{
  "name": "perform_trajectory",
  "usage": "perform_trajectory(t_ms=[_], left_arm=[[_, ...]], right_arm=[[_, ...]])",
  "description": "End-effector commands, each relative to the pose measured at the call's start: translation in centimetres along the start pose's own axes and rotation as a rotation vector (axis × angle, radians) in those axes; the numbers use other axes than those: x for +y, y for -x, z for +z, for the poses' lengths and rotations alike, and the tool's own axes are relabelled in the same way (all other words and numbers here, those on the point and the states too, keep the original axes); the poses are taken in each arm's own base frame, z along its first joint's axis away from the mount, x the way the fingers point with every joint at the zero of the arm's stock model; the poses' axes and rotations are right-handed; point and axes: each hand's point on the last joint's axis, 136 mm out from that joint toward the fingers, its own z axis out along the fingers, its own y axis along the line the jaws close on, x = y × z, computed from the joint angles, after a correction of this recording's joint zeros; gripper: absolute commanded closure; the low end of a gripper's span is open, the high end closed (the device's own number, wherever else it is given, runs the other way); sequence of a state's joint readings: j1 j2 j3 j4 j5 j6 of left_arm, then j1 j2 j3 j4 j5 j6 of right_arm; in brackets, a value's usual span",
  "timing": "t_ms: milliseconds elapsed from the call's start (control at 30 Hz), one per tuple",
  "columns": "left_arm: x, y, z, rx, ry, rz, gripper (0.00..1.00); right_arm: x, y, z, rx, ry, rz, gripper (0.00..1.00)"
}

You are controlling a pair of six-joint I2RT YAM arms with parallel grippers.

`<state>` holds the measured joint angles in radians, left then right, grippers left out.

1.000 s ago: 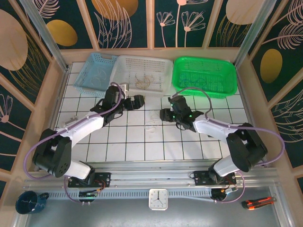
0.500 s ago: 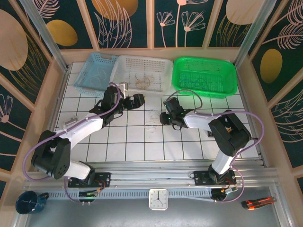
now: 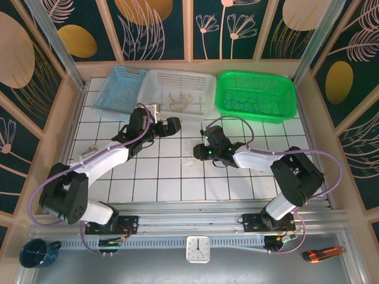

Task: Untangle the cables

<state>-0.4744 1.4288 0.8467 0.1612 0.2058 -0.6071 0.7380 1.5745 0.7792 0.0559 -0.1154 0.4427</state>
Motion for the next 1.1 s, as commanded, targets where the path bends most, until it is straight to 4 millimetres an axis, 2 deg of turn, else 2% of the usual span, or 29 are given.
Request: perform_trajectory(t_ms=[0, 167, 367, 500, 567, 767, 1067], left_arm=[[-0.7, 0.3, 0.2, -0.002, -0.028, 0.018, 0.01], [-0.6, 0.2, 0.2, 0.006, -0.022, 0.027, 0.01], [-0.6, 0.2, 0.2, 0.008, -0.023, 0.021, 0.01], [-0.7, 0.2, 0.1, 0.008, -0.024, 0.023, 0.01], [-0.7, 0.2, 0.1, 0.010, -0.022, 0.023, 0.01], [-0.9, 0.4, 0.2, 0.012, -0.031, 0.023, 0.01], [-1.3, 0.6, 0.1, 0.010, -0.040, 0.023, 0.01]], right_arm=[[0.9, 1.1, -1.3, -0.054, 0.017, 0.002, 0.65], [-0.2, 3.8, -3.1, -0.128, -0.078, -0.035, 0.64], [-4.1, 5.1, -3.1, -0.141, -0.226, -0.020, 0.64], [-4.6, 5.0, -2.4, -0.115, -0.251, -0.064, 0.63], [-4.4, 4.8, -1.9, -0.096, -0.246, -0.086, 0.59], [-5.1, 4.1, -0.5, -0.055, -0.288, -0.114, 0.58], [-6.7, 3.3, 0.0, -0.050, -0.288, -0.072, 0.59]])
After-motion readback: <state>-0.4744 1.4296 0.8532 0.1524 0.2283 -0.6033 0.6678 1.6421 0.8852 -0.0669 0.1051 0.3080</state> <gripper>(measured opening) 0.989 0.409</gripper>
